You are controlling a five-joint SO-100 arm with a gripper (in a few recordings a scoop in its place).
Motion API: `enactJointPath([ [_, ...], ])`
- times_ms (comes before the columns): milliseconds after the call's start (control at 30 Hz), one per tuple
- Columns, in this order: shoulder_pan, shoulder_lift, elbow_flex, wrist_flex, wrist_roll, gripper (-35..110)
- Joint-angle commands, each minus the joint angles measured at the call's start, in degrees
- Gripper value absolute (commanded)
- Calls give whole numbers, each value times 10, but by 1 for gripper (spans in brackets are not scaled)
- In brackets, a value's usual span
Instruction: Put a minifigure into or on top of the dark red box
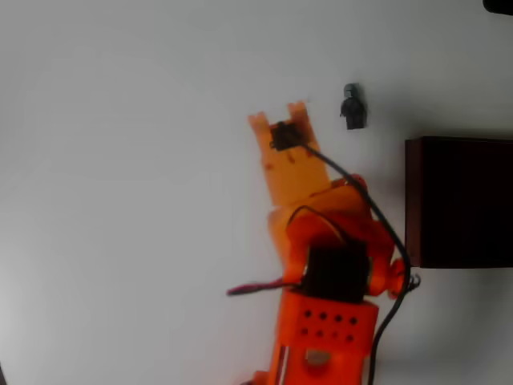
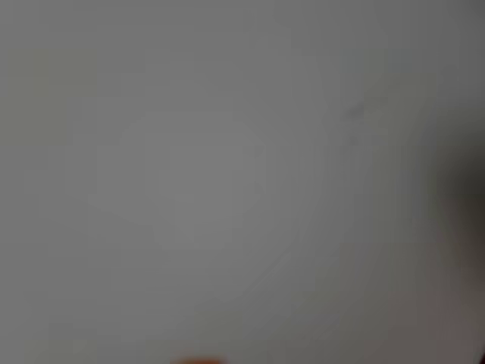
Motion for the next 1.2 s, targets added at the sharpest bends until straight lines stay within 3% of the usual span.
enactJointPath([
  [0,21,-69,-72,-14,-13,25],
  [300,33,-243,-199,-25,9,26],
  [500,33,-370,-346,32,16,26],
  [1167,52,-497,-455,48,23,25],
])
